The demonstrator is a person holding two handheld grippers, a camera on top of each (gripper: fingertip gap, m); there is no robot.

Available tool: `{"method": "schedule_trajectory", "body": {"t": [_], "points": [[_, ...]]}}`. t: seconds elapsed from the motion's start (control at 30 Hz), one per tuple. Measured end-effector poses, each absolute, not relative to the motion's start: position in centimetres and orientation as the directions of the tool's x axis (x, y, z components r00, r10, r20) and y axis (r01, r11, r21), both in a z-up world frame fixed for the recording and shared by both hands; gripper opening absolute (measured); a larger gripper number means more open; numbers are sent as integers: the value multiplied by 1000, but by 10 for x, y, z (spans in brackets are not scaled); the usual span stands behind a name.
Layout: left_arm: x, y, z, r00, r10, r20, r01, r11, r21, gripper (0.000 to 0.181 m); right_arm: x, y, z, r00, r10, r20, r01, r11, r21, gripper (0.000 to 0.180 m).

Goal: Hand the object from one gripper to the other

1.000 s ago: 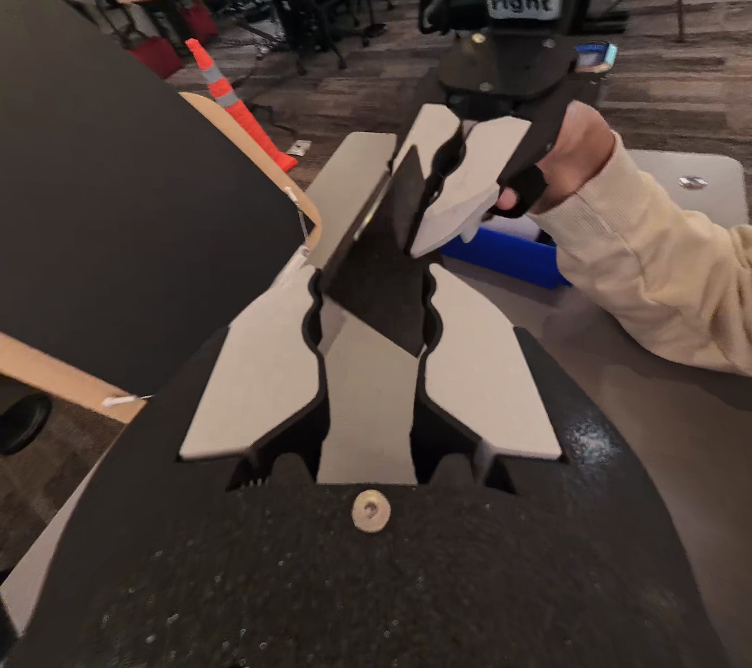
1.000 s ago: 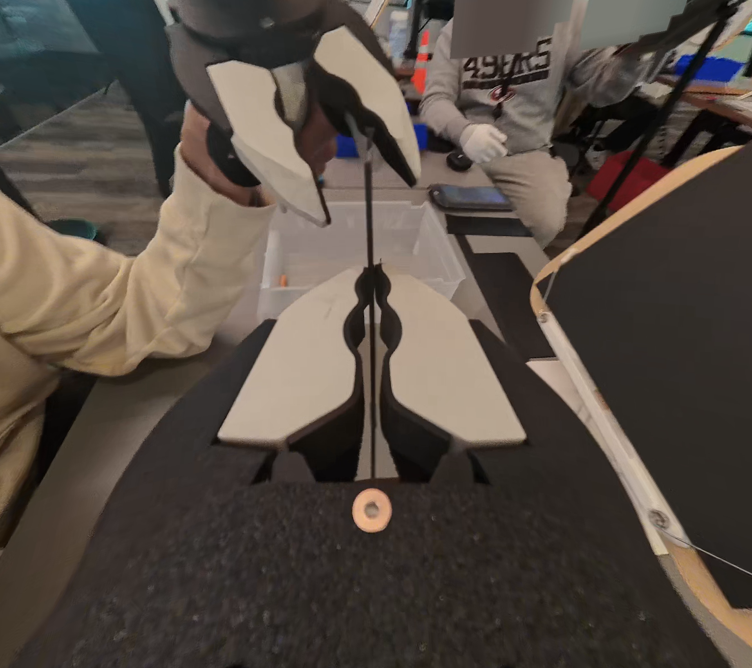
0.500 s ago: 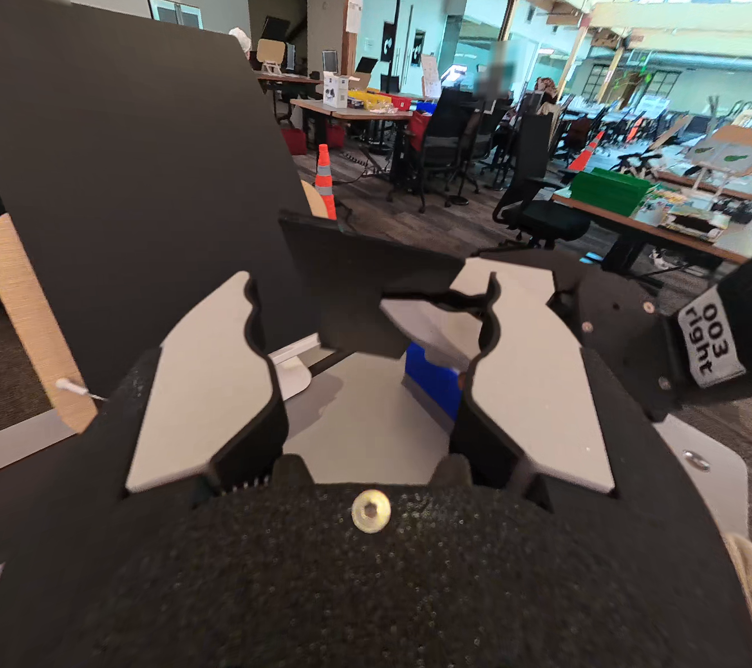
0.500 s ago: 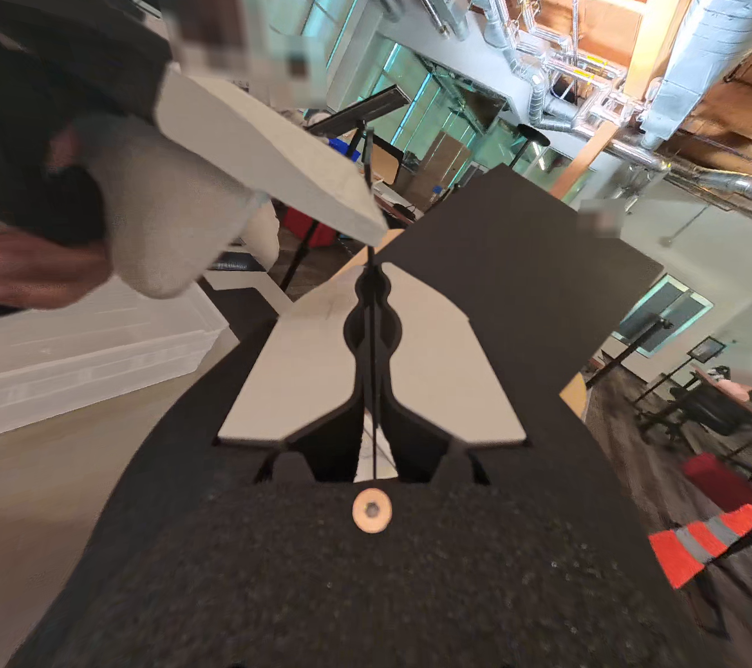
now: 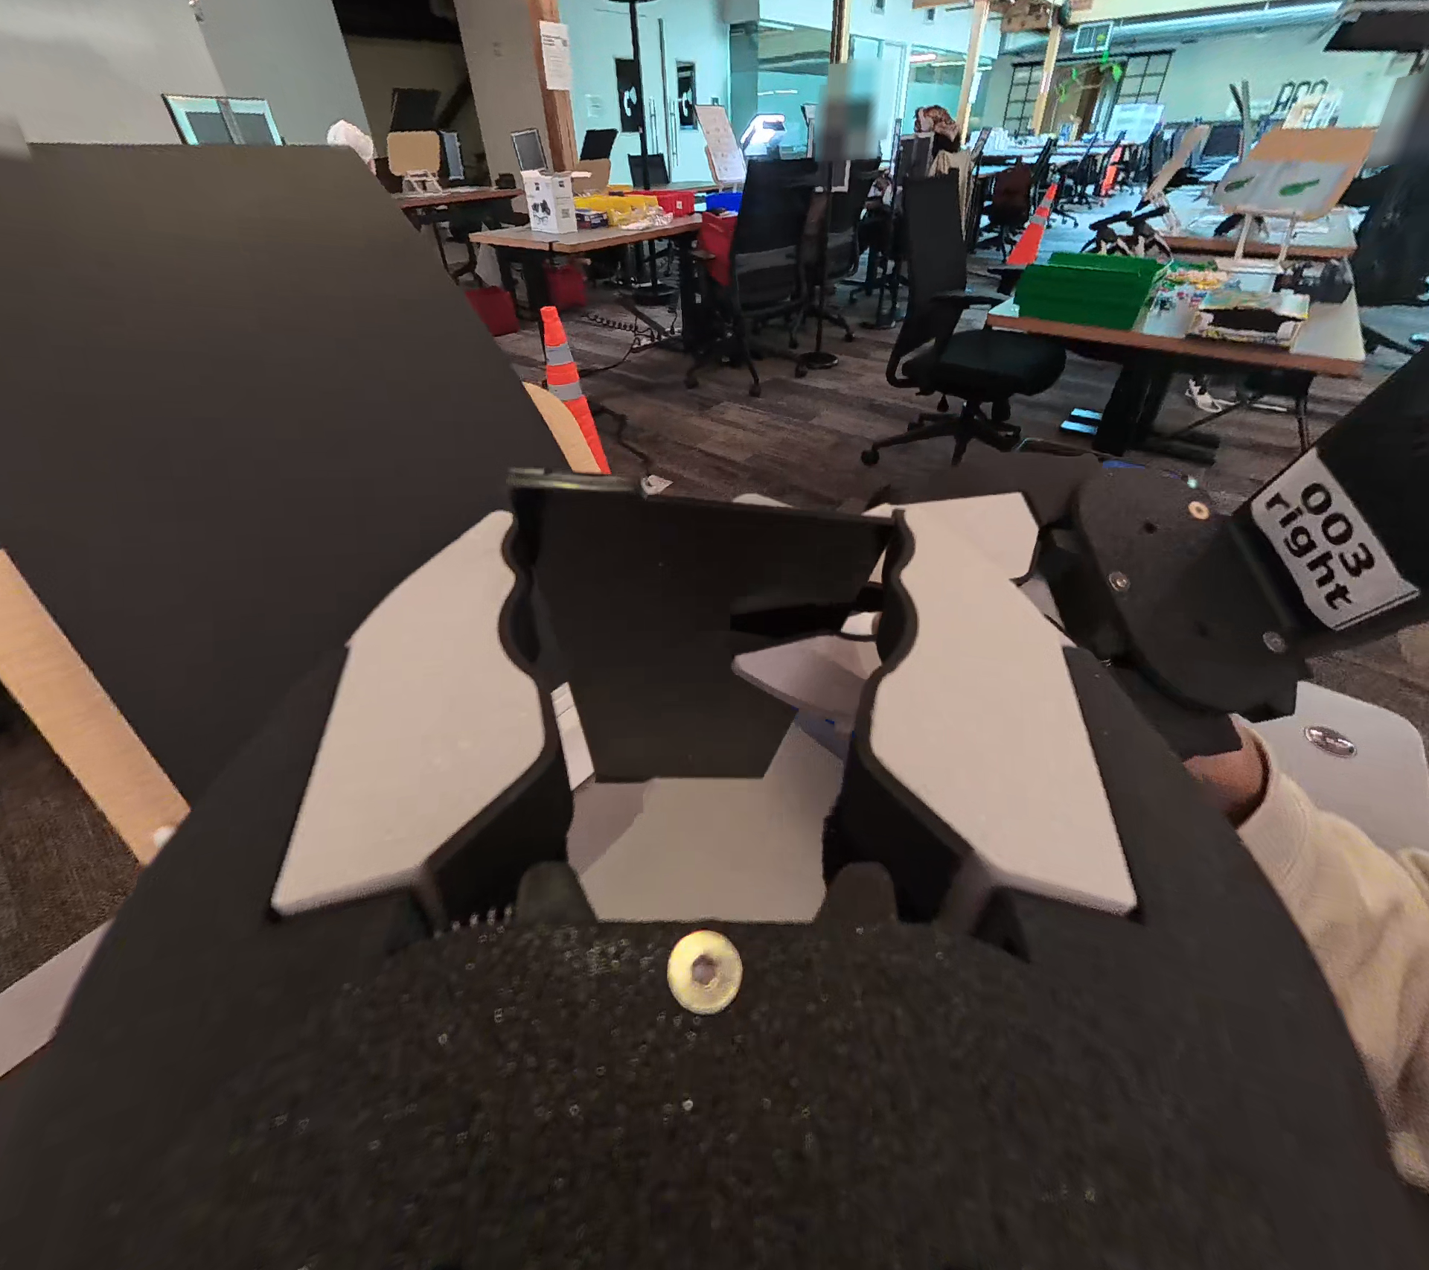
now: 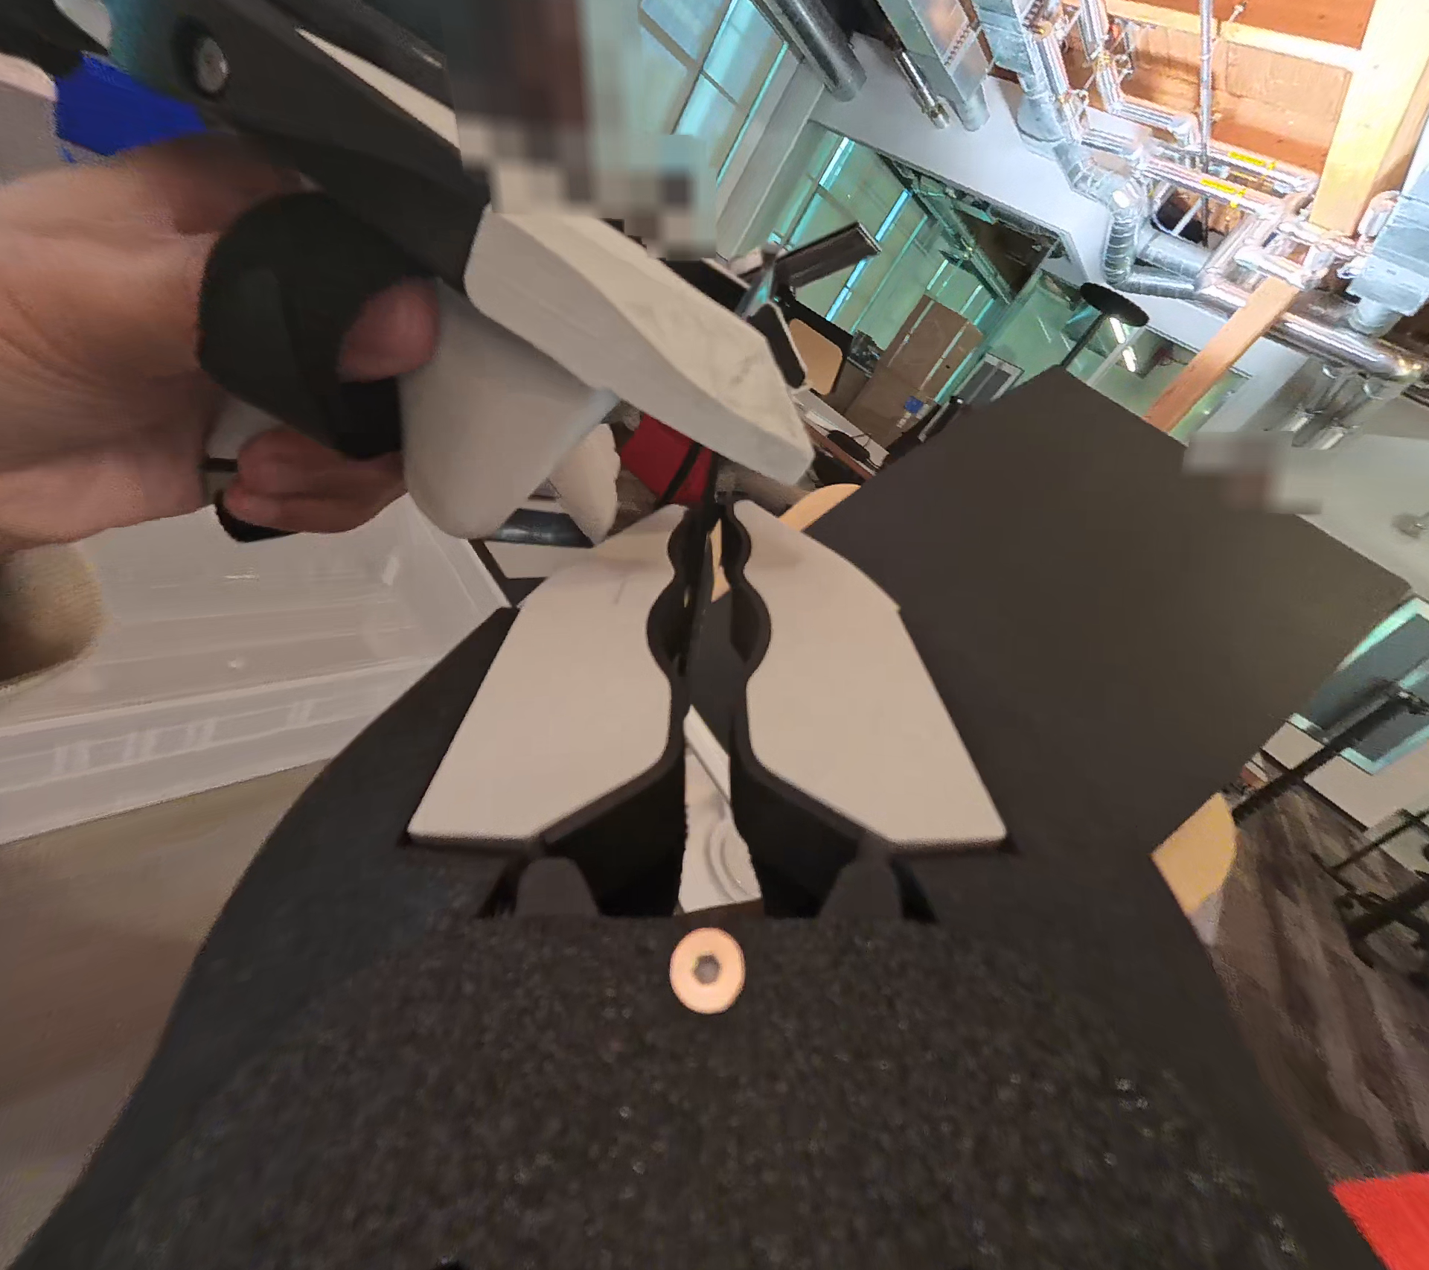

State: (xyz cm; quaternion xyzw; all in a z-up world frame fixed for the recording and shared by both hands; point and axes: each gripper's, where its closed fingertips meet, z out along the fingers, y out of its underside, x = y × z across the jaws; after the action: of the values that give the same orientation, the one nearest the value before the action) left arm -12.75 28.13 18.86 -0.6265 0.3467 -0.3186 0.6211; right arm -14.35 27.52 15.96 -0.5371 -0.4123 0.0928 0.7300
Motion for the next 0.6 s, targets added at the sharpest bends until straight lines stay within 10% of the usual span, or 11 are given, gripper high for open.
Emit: {"method": "schedule_trajectory", "body": {"t": [0.3,0.6], "points": [[-177,284,201,439,-893,95,84,-64,-994,86,-148,242,150,354,928,119,53,108,-993,59],[-224,301,208,382,-880,283,262,-191,-946,86,-117,318,71,520,820,-239,160,-368,-916,78]]}}
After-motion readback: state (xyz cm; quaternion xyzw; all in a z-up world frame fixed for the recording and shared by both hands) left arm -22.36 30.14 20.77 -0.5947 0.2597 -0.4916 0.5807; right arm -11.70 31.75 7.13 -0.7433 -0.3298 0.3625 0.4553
